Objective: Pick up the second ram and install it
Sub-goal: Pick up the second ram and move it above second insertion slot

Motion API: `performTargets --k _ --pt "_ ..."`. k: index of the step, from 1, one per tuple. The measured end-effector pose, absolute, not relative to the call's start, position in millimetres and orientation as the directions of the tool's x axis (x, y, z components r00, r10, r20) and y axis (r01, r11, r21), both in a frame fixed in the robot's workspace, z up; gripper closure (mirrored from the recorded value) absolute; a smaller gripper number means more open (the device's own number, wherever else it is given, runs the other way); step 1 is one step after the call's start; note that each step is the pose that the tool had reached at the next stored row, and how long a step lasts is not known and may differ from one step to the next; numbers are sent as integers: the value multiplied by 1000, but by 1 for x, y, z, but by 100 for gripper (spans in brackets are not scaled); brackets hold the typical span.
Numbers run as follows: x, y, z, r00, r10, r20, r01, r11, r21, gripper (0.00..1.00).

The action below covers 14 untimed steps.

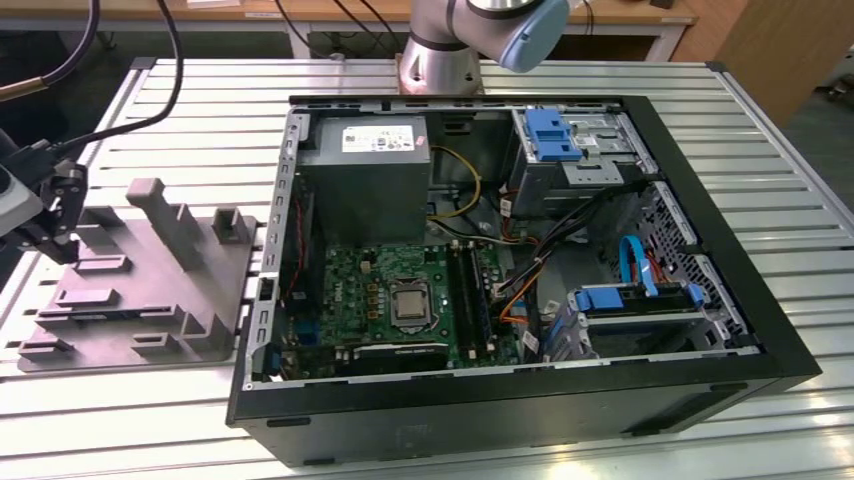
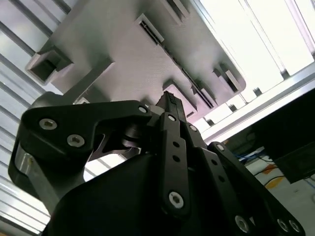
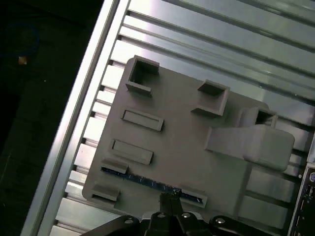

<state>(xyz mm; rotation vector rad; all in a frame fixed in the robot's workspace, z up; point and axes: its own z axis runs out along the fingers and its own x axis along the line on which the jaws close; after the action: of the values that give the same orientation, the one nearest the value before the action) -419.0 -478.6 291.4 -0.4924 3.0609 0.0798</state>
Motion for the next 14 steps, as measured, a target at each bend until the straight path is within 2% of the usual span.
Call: performTargets --k 14 --pt "-419 -479 290 -840 -541 -48 -543 839 44 90"
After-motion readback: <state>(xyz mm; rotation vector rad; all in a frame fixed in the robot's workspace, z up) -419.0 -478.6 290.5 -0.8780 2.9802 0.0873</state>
